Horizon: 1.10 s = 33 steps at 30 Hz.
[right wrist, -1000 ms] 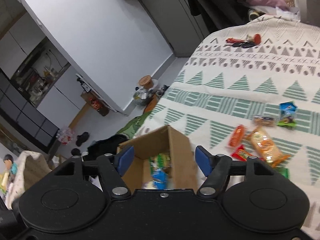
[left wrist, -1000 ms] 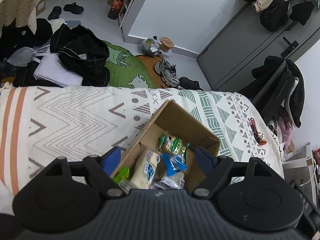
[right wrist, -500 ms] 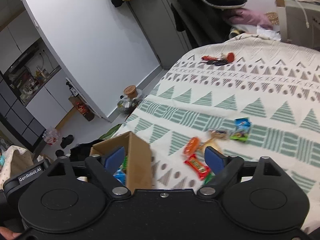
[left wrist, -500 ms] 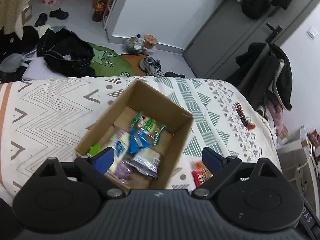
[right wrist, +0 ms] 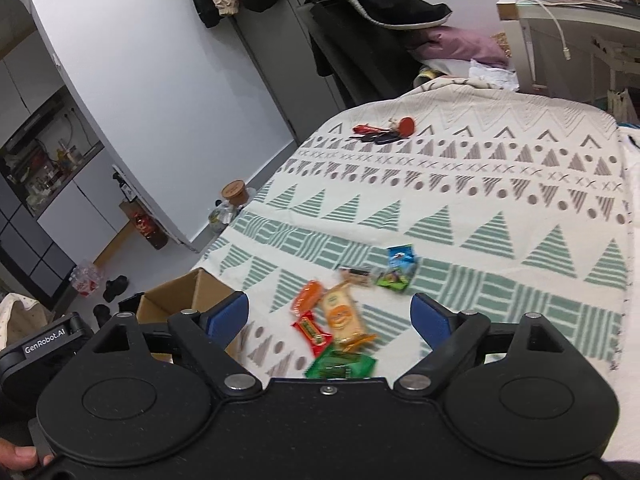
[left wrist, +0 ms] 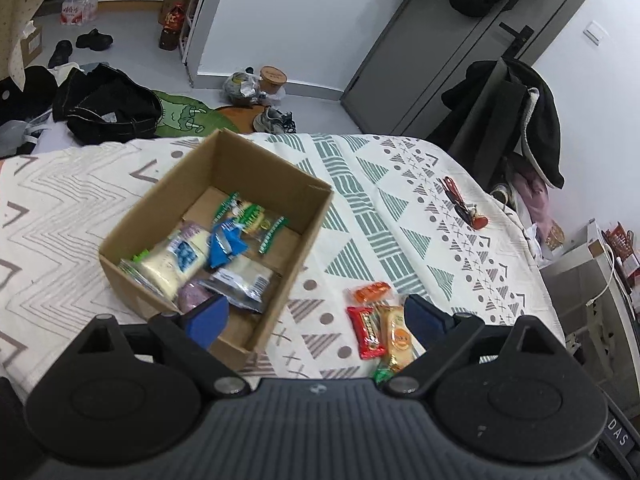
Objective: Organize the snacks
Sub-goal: 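Move both tools back over the remaining snack pile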
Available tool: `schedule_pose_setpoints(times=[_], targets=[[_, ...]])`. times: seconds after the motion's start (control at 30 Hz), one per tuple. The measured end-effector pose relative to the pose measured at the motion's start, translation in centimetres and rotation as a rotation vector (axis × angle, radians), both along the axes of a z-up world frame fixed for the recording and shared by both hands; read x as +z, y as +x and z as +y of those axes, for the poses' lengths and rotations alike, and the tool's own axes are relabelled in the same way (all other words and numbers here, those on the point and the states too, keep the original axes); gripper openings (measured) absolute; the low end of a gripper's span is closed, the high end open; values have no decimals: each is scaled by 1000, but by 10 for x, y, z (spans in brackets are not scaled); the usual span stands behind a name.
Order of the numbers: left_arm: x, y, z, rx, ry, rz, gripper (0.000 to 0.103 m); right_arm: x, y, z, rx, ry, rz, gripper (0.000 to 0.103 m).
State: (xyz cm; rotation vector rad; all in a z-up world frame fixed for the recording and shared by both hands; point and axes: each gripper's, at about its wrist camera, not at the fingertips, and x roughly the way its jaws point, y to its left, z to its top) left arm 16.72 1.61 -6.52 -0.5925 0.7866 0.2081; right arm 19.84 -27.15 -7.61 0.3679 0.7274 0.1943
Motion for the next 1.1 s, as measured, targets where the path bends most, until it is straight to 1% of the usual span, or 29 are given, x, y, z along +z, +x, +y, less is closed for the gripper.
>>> schedule_pose_setpoints(times=[0.07, 0.27, 0.33, 0.47, 0.57, 0.67, 0.73, 0.77, 0.8, 0.83, 0.97, 1.03, 1.1], targets=[[-2, -1, -8, -10, 1, 2, 94, -1, -1, -8, -3, 6, 4, 88], [-10, 1, -33, -45, 3, 2, 94, -10, -1, -30, -24, 96, 17, 88], [-16, 4, -40, -55, -11, 11, 93, -17, 0, -35, -28, 133, 32, 88], [-27, 11, -53, -73, -28, 28, 91, -26, 2, -37, -41, 135, 21, 88], [-35, 19, -64, -82, -43, 31, 89, -32, 9, -40, -32, 178, 42, 88], [-47, 28, -72, -85, -59, 43, 83, -43, 19, -42, -32, 207, 89, 87], [-56, 32, -77, -84, -71, 56, 75, -50, 26, -42, -52, 205, 112, 85], [-61, 35, -78, -81, -79, 63, 73, -53, 28, -43, -47, 213, 117, 85], [-67, 38, -79, -77, -87, 71, 68, -57, 32, -43, -39, 233, 124, 83], [-71, 41, -80, -73, -92, 78, 66, -60, 35, -44, -36, 245, 132, 83], [-90, 51, -87, -75, -107, 103, 64, -72, 49, -41, -37, 228, 172, 80], [-100, 56, -91, -79, -117, 118, 63, -80, 56, -38, -47, 210, 204, 75], [-109, 61, -95, -83, -126, 134, 60, -84, 60, -34, -33, 210, 214, 74]])
